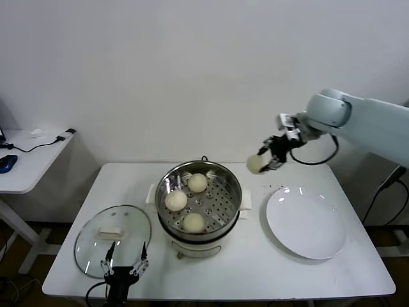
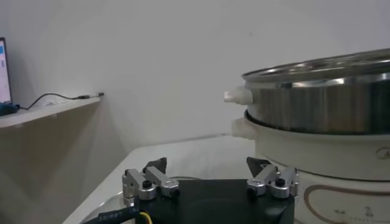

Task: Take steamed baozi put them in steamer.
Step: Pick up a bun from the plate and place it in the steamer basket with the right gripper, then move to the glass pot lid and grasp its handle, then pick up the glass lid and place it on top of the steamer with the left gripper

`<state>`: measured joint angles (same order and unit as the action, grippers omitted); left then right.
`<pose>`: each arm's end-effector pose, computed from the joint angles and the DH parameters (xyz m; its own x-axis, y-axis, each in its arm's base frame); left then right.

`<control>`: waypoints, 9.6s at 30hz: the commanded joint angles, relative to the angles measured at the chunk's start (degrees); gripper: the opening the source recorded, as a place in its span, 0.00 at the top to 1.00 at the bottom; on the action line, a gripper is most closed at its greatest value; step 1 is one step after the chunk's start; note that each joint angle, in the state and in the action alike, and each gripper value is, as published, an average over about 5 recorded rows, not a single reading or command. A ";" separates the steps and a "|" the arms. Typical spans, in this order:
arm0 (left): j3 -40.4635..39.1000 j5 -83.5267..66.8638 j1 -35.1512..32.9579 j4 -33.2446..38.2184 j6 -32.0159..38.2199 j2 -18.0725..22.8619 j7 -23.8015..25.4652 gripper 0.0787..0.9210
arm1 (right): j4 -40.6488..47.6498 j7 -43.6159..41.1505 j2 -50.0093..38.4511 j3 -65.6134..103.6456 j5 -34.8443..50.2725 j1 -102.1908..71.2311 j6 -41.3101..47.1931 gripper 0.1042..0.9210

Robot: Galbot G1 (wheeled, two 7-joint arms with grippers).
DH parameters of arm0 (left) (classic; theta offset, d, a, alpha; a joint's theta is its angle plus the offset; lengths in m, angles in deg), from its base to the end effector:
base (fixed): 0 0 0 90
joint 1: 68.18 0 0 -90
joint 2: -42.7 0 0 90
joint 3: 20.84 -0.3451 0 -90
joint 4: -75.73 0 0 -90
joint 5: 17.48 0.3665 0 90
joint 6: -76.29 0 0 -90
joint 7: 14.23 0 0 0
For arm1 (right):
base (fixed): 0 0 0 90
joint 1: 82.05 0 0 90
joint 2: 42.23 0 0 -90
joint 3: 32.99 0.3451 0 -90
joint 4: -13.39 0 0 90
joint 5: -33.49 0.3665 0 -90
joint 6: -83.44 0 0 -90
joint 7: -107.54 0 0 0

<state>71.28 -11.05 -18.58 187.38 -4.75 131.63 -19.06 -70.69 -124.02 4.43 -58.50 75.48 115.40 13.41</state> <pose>0.1234 0.0165 -0.3803 -0.9835 -0.0882 0.1581 -0.0630 0.9855 0.1578 0.5282 -0.0235 0.0014 -0.2266 -0.3881 0.8933 -0.9617 -0.0559 -0.2682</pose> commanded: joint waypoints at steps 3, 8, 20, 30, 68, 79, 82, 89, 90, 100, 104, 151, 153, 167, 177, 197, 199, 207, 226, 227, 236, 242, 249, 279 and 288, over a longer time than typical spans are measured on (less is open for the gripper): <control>-0.19 -0.02 0.11 0.24 -0.14 -0.20 0.25 0.12 | -4.41 8.27 18.07 -6.00 15.09 3.16 8.94 0.42; -0.01 -0.28 0.14 0.10 -0.09 -0.24 0.11 0.12 | -2.08 9.22 20.81 -8.06 11.74 -0.12 9.58 0.42; 0.09 -0.86 0.27 0.10 -0.41 -0.46 0.00 0.12 | -1.10 10.30 18.03 -10.03 5.71 -4.86 10.36 0.42; 0.28 -1.80 0.91 -0.18 -0.93 -0.57 -0.37 0.12 | 0.49 10.87 17.28 -8.85 3.61 -6.86 10.30 0.42; 3.66 -8.56 3.49 6.33 -9.28 -3.53 -3.31 0.12 | -4.14 43.33 -23.34 85.96 2.37 -77.23 -13.68 0.12; 6.13 -4.60 6.05 3.07 -6.62 -6.96 -1.21 0.12 | -12.94 44.06 -0.24 133.49 -9.44 -133.69 -26.16 0.12; 6.06 -3.82 6.05 2.04 -5.25 -6.99 -1.92 0.12 | -12.81 44.68 5.71 133.77 -10.67 -138.17 -31.07 0.12; 5.88 1.76 5.06 -1.17 -0.37 -7.12 -5.83 0.12 | -11.21 45.77 14.80 129.46 -13.05 -142.28 -40.51 0.12; 5.88 3.68 4.98 -1.68 0.64 -7.17 -6.88 0.12 | -11.06 45.93 15.92 128.66 -13.70 -142.55 -41.31 0.12; 10.06 60.24 6.78 -13.01 10.30 -10.57 -30.08 0.12 | -10.96 47.64 22.92 123.67 -18.97 -142.24 -42.26 0.12; 9.75 72.82 6.50 -19.61 8.87 -13.32 -32.04 0.12 | -11.22 47.96 23.82 122.99 -20.08 -141.86 -41.11 0.12; 7.64 74.12 21.28 -31.89 -1.15 -13.82 -21.31 0.22 | -8.10 50.37 26.29 121.27 -22.58 -142.43 -43.69 0.12; 7.65 74.66 21.65 -33.11 -1.08 -13.84 -21.53 0.29 | -8.01 50.33 26.25 121.30 -22.63 -142.36 -43.70 0.12; 8.34 75.37 22.40 -35.67 -0.44 -13.51 -23.09 0.77 | -7.85 50.25 26.60 121.21 -22.98 -142.32 -43.42 0.12; 9.15 66.06 18.98 -23.52 -2.59 -14.68 -18.62 0.93 | -8.49 50.38 26.93 121.23 -23.42 -142.79 -43.24 0.12; -3.56 53.74 25.41 15.51 -43.57 -29.33 11.91 0.93 | -12.63 53.89 28.53 122.50 -31.55 -144.28 -35.69 0.12; -9.24 58.57 27.96 15.19 -45.53 -28.21 12.91 0.93 | -12.99 53.88 28.66 122.63 -31.86 -144.18 -35.32 0.12; -30.48 76.81 37.11 12.67 -50.02 -16.86 22.84 0.93 | -13.07 53.72 29.51 122.69 -32.80 -143.76 -34.74 0.12; -43.79 91.78 37.92 -1.16 -48.19 2.62 21.69 0.93 | -10.47 54.56 29.95 122.99 -31.63 -143.56 -38.44 0.12; -43.68 91.92 37.87 -1.62 -48.17 2.80 21.46 0.93 | -10.37 54.60 30.00 122.97 -31.63 -143.56 -38.60 0.12; -40.93 91.89 37.36 -3.93 -48.49 2.03 20.29 0.93 | -9.92 55.03 30.06 123.01 -31.69 -143.48 -39.53 0.12; -38.51 91.76 37.29 -5.52 -48.36 0.86 19.04 0.93 | -10.45 55.15 30.34 123.02 -32.26 -143.68 -40.22 0.12; -36.80 91.63 36.29 -5.97 -48.22 -0.24 18.45 0.93 | -10.39 54.98 30.28 122.99 -32.58 -143.84 -40.83 0.12; -35.86 88.99 35.41 -7.09 -47.15 -0.59 14.80 0.80 | -9.82 54.04 30.12 122.49 -32.67 -143.62 -42.55 0.12; -36.81 88.42 33.65 -0.35 -46.31 -2.44 17.58 0.49 | -9.85 53.06 30.08 122.48 -32.60 -143.75 -41.48 0.12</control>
<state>34.81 78.13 16.25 181.78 -51.40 130.27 -3.58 -80.55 -70.50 34.51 64.00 42.89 -28.33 -28.48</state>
